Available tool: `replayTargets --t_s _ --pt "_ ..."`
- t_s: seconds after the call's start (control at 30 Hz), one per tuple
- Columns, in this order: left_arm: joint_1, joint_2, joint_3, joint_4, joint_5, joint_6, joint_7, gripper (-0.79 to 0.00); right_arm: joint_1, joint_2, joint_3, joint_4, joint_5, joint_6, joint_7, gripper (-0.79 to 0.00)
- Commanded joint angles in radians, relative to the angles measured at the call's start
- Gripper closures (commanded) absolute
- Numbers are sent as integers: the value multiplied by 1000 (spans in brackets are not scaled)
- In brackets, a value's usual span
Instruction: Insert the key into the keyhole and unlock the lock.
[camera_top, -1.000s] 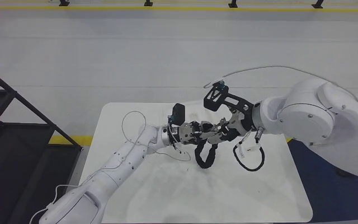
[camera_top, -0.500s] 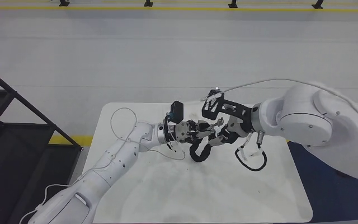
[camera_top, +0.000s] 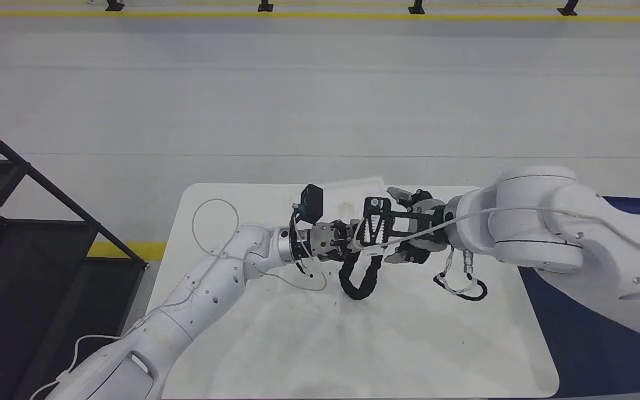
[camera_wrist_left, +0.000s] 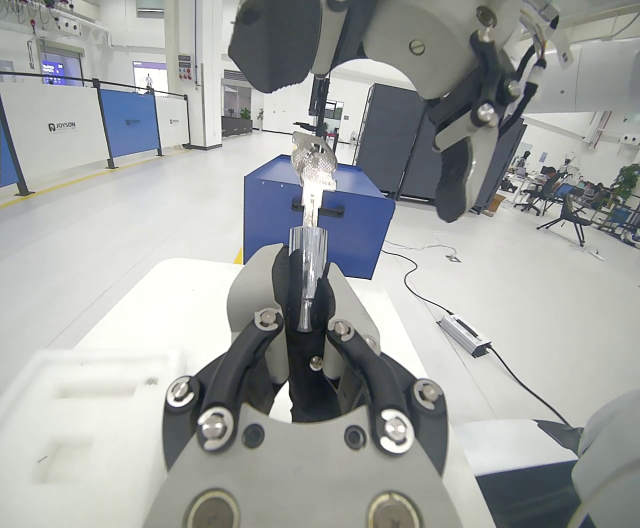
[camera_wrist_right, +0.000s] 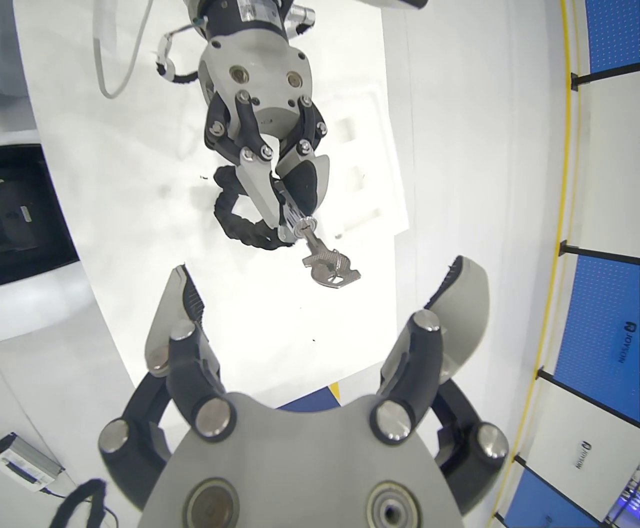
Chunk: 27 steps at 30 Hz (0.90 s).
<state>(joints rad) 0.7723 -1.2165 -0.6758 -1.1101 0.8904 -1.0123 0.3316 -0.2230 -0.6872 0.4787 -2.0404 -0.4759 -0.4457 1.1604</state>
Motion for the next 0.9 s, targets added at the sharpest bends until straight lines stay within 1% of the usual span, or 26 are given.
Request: replayTargets --t_s 0.0,0.07,0.13,0.17,0.3,0.43,0.47,0.63,0.77,0.83,0.87 --pt "0 4 4 -1 -15 0 -10 0 -7 -2 0 -11 -22 -4 -3 -382" --pt "0 8 8 -3 -32 0 -19 0 -11 -4 0 -20 -49 -8 -3 -357" --pt "-2 11 15 -6 -50 0 -31 0 -17 -7 -3 -27 -65 -16 1 -289" --pt "-3 13 20 -8 -56 0 -37 0 -17 -10 -6 -31 -73 -24 11 -296" --pt "-6 21 38 -13 -88 0 -57 0 -19 -20 -9 -41 -93 -33 13 -268" --pt "-12 28 53 -19 -115 0 -71 0 -19 -28 -16 -48 -123 -41 47 -256" --pt "-13 30 57 -21 -123 0 -72 0 -19 -30 -17 -49 -129 -42 55 -240" --pt "-20 38 73 -28 -150 0 -79 0 -24 -36 -19 -55 -155 -45 87 -259" --pt "-25 44 85 -35 -169 0 -81 0 -32 -41 -19 -60 -169 -47 100 -231" --pt "-27 47 91 -37 -177 0 -81 0 -36 -43 -16 -61 -173 -44 96 -166" --pt "-28 48 94 -39 -181 0 -81 0 -37 -44 -14 -63 -177 -42 94 -105"
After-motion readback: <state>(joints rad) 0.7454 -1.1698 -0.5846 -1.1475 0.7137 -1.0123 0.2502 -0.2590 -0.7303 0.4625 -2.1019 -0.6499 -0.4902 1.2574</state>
